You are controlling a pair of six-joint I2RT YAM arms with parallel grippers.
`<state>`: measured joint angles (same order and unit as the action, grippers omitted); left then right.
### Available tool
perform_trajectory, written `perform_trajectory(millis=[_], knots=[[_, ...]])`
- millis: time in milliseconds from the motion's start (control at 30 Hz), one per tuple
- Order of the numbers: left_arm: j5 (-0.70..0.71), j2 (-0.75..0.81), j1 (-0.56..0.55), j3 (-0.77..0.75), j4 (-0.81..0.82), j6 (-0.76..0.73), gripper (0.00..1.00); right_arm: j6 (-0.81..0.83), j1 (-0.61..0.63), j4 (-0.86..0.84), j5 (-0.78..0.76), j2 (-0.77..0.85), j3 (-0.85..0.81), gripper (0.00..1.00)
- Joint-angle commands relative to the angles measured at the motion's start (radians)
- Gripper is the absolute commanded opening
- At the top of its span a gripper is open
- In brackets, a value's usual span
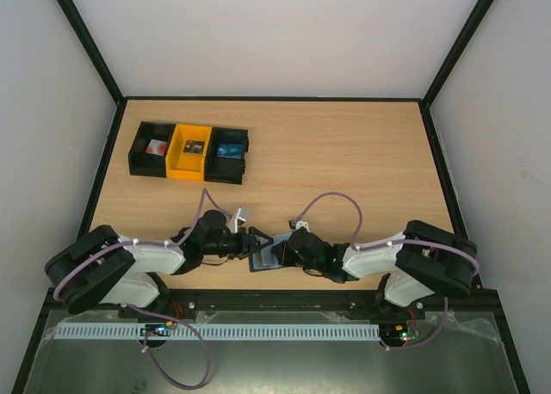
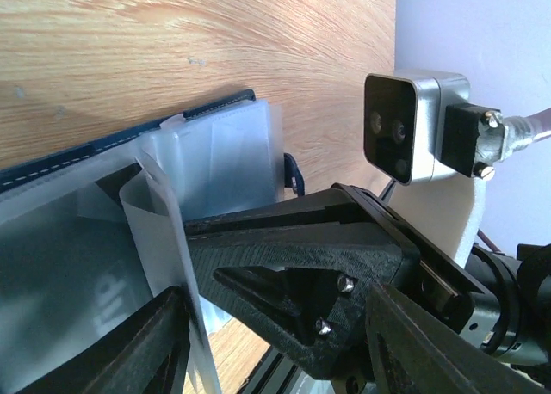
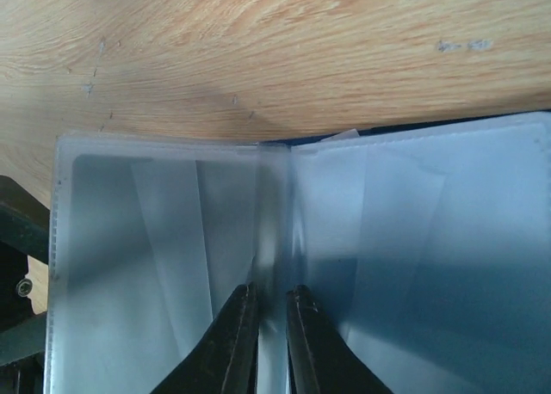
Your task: Take the credit cards out of the card holder
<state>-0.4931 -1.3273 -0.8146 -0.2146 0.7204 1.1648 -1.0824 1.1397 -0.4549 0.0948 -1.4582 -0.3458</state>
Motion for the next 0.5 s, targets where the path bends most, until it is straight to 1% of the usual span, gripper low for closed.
perform_trajectory(millis=[0, 100, 200, 367, 467], knots=[[-0.009, -0.023, -0.02, -0.046, 0.037, 0.011, 0.58, -0.002, 0.007, 0.051, -0.013, 0.035, 0.039, 0.13], [-0.002, -0.027, -0.029, -0.064, 0.023, 0.003, 0.59, 0.001, 0.008, 0.077, -0.041, 0.081, 0.049, 0.16], [-0.002, -0.039, -0.031, -0.079, 0.018, -0.001, 0.6, 0.0, 0.008, 0.085, -0.062, 0.115, 0.062, 0.21], [-0.002, -0.083, -0.035, -0.103, 0.017, -0.005, 0.6, -0.011, 0.008, 0.119, -0.095, 0.19, 0.095, 0.23], [-0.003, -0.114, -0.045, -0.117, 0.043, 0.005, 0.6, -0.014, 0.008, 0.172, -0.147, 0.285, 0.116, 0.23]])
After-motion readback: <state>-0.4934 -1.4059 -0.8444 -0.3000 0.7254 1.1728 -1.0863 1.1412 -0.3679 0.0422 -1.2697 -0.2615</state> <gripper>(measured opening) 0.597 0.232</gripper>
